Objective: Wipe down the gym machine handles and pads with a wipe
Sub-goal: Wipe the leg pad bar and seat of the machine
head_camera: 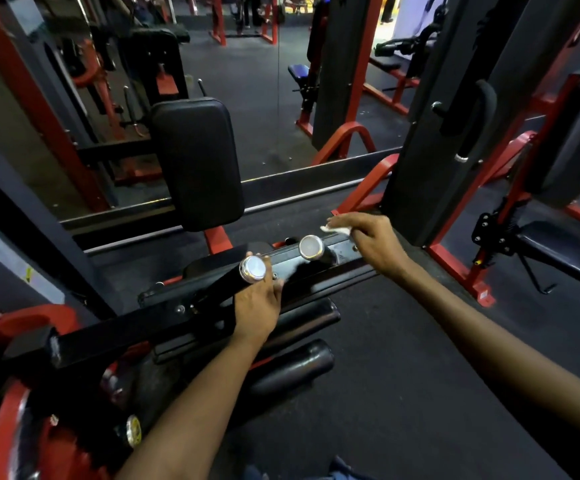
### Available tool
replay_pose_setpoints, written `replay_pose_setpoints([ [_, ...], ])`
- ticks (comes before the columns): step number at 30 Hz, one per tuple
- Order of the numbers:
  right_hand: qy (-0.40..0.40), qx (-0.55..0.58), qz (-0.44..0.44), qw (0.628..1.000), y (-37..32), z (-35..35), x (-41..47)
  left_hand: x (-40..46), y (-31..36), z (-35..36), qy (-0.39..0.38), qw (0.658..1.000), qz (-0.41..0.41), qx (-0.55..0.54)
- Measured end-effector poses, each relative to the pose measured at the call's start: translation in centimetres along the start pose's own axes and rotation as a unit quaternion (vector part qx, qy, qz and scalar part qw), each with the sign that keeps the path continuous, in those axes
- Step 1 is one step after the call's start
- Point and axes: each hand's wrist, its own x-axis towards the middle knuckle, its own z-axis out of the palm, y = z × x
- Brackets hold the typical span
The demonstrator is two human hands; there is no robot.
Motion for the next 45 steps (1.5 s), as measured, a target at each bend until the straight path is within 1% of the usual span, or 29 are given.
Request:
replay_pose_setpoints([
  [1,-0.037,0.06,0.039,0.997,-0.8,0.0,0.6,0.1,0.0,0.1,-0.002,1.0,-0.004,-0.003],
  [2,-0.097,0.1,0.06,0.989,-1.7,0.2,1.3,0.2,0.0,0.2,-0.005,1.0,-0.006,-0.01],
  [3,-0.166,0.106,0.07,0.978,-2.7,0.3,1.9,0.2,-0.1,0.3,-0.007,1.0,-0.005,-0.015],
  [4,-0.234,0.084,0.074,0.966,-3.4,0.4,2.6,0.2,-0.2,0.4,-0.004,1.0,-0.001,-0.018],
  [6,-0.324,0.029,0.066,0.943,-3.5,0.9,4.2,0.2,-0.3,0.6,-0.004,1.0,0.003,-0.015],
  [9,-0.4,-0.046,0.055,0.913,-1.4,2.2,6.3,0.2,-0.2,0.3,-0.016,1.0,-0.007,0.004],
  [14,-0.429,-0.16,0.046,0.888,2.8,3.9,7.6,0.0,0.4,-0.4,-0.019,1.0,-0.005,0.002],
  [16,-0.4,-0.213,0.035,0.891,4.8,4.1,7.3,-0.1,0.5,-0.7,-0.022,1.0,-0.004,-0.003],
  [17,-0.361,-0.23,0.016,0.904,5.8,4.1,6.7,-0.1,0.5,-0.7,-0.023,1.0,-0.005,-0.004],
  [19,-0.25,-0.235,-0.077,0.936,8.2,4.6,4.7,-0.2,0.5,-0.7,-0.025,1.0,-0.011,-0.01],
  [20,-0.197,-0.228,-0.094,0.949,9.4,5.0,3.3,-0.1,0.5,-0.7,-0.026,0.999,-0.014,-0.012],
  [21,-0.134,-0.231,-0.089,0.96,10.0,5.3,1.9,-0.1,0.5,-0.7,-0.026,0.999,-0.016,-0.013],
  [23,-0.004,-0.243,-0.046,0.969,10.6,6.1,-0.7,-0.1,0.6,-0.7,-0.021,1.0,-0.017,-0.015],
  [25,0.061,-0.23,0.017,0.971,10.1,6.8,-3.1,-0.1,0.7,-0.9,-0.019,0.999,-0.016,-0.021],
  [26,0.07,-0.224,0.034,0.971,9.8,7.1,-4.2,-0.2,0.6,-0.9,-0.018,0.999,-0.016,-0.021],
  [28,0.041,-0.18,0.08,0.979,9.2,7.5,-6.2,-0.3,0.7,-1.0,-0.016,1.0,-0.013,-0.02],
  [29,0.027,-0.131,0.137,0.982,8.9,7.7,-7.0,-0.3,0.7,-1.0,-0.014,1.0,-0.011,-0.021],
  [30,0.04,-0.073,0.213,0.973,7.7,7.7,-7.4,-0.3,0.7,-1.2,-0.014,1.0,-0.009,-0.024],
  [31,0.072,0.003,0.307,0.949,6.4,7.8,-7.6,-0.3,0.8,-1.3,-0.015,0.999,-0.009,-0.028],
  [32,0.105,0.109,0.395,0.906,5.3,8.2,-7.3,-0.4,0.9,-1.5,-0.016,0.999,-0.009,-0.033],
  [33,0.116,0.239,0.464,0.845,4.2,8.6,-6.6,-0.4,0.9,-1.6,-0.015,0.999,-0.008,-0.034],
  [34,0.105,0.368,0.505,0.773,3.3,9.0,-5.6,-0.5,0.9,-1.8,-0.014,0.999,-0.005,-0.033],
  [35,0.089,0.459,0.531,0.707,2.8,9.3,-4.4,-0.5,1.0,-2.0,-0.019,0.999,-0.001,-0.033],
  [36,0.082,0.518,0.546,0.653,2.6,9.5,-3.2,-0.5,1.0,-2.2,-0.022,0.999,0.005,-0.032],
  [38,0.112,0.559,0.573,0.589,2.3,9.1,-1.0,-0.5,1.0,-2.5,-0.031,0.999,0.014,-0.023],
  [39,0.137,0.56,0.588,0.568,2.2,8.8,-0.3,-0.5,1.0,-2.6,-0.034,0.999,0.016,-0.016],
  [42,0.205,0.593,0.615,0.478,1.5,8.1,0.0,-0.4,0.9,-2.6,-0.032,0.999,0.021,-0.014],
  [43,0.216,0.598,0.62,0.461,1.4,8.0,-0.1,-0.4,0.9,-2.6,-0.036,0.999,0.022,-0.016],
  [45,0.219,0.596,0.622,0.458,1.5,8.1,-0.2,-0.5,0.8,-2.4,-0.039,0.999,0.019,-0.017],
])
